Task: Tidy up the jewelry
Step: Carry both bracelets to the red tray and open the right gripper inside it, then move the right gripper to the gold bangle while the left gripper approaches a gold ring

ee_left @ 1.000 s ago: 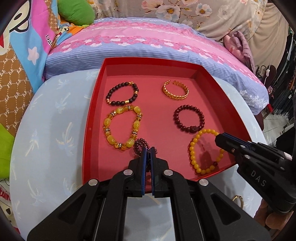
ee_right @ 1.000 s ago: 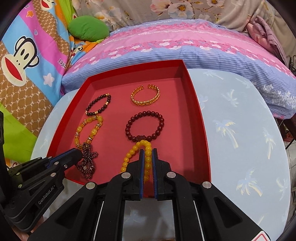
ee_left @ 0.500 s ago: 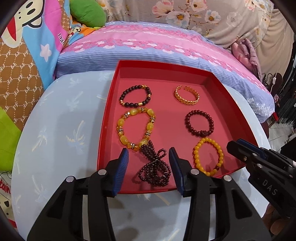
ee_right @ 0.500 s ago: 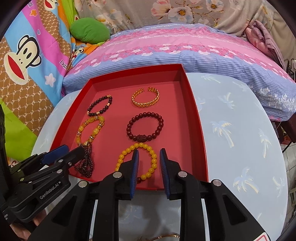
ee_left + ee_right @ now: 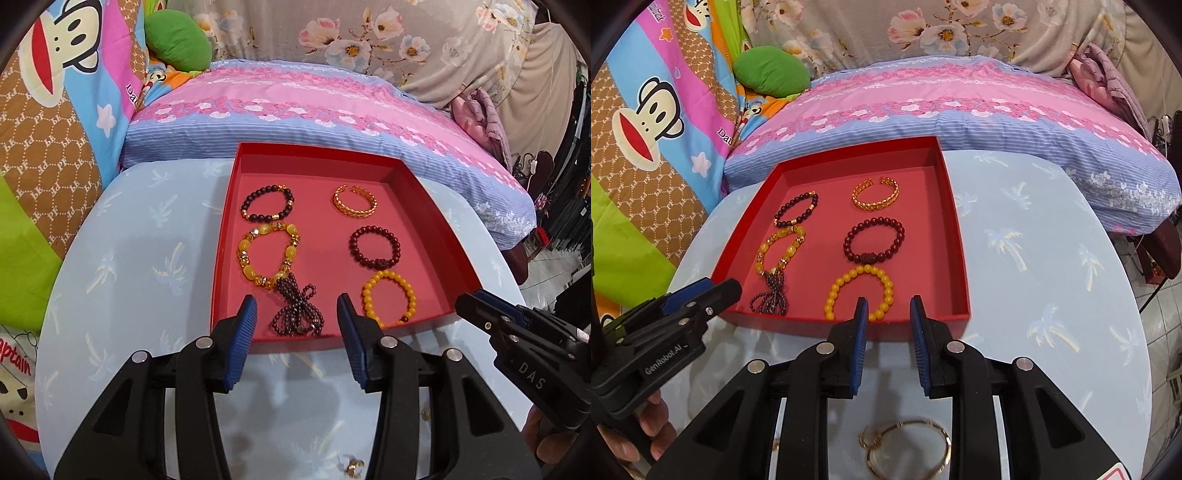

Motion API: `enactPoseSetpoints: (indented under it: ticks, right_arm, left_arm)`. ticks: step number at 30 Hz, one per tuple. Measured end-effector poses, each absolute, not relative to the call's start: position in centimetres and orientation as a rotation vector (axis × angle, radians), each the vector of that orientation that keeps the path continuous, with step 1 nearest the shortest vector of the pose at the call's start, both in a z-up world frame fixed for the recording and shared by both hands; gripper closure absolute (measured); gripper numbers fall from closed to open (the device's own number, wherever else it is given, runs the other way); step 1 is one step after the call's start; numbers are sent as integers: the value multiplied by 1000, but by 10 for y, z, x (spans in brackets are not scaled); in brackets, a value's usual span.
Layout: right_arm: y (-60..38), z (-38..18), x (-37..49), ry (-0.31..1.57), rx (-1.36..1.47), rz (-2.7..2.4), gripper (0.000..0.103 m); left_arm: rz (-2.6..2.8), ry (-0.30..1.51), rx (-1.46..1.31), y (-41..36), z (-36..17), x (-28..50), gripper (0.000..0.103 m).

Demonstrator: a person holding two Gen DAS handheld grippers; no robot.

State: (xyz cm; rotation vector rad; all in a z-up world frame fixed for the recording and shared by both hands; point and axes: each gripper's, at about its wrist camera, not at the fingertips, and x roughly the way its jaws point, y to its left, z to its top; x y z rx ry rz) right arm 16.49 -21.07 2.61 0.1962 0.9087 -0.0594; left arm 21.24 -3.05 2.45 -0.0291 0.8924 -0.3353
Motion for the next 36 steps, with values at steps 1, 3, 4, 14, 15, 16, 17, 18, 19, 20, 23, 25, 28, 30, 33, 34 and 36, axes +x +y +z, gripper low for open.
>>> enactPoseSetpoints:
  ticks: [1,3,4,14,15,16,17,18,19,20,23,25,28,30,33,34,36]
  right_arm:
    - [-211,26,161,910,197,-61,79]
    - [-213,26,152,914,201,-64,79]
    - [-213,25,147,916,201,-67,76]
    - [-213,10,105,952,203,-92,59]
    - [-212,8,101,954,200,-97,55]
    - [-212,6,98,958,195,-101,53]
    - [-211,4,95,964,192,-103,52]
    - [-211,1,92,970,190,-105,50]
    - [-210,-2,90,976,188,-106,48]
    - [-209,-5,87,983,186,-107,47]
    - [-206,-12,82,996,179,-108,44]
    - [-203,-16,79,1003,170,-111,42]
    - [-200,-20,78,1007,164,-113,42]
    - [-198,-23,78,1009,159,-114,42]
    - [-194,-26,79,1012,147,-115,42]
    - [-193,-27,79,1013,140,-117,42]
    - [-189,-29,80,1005,114,-126,42]
  left_arm:
    - [-336,891,-29,-29,26,209,60]
    - [-339,892,-29,-27,27,201,60]
    - [-340,893,-29,-26,27,197,60]
    - [-337,910,-23,-19,21,160,60]
    - [-338,911,-22,-19,20,156,60]
    - [-338,912,-19,-17,19,153,60]
    - [-335,917,-16,-16,17,148,60]
    - [-336,921,-17,-15,15,145,60]
    - [-334,926,-20,-14,13,142,60]
    - [-331,931,-22,-12,11,139,60]
    - [-327,948,-26,-9,6,130,60]
    - [-326,959,-27,-7,3,124,60]
    - [-321,970,-24,-4,-2,118,60]
    - [-316,981,-23,-3,-6,114,60]
    - [-308,991,-24,0,-10,110,60]
    - [-306,994,-25,1,-11,109,60]
    - [-303,997,-26,2,-13,107,60]
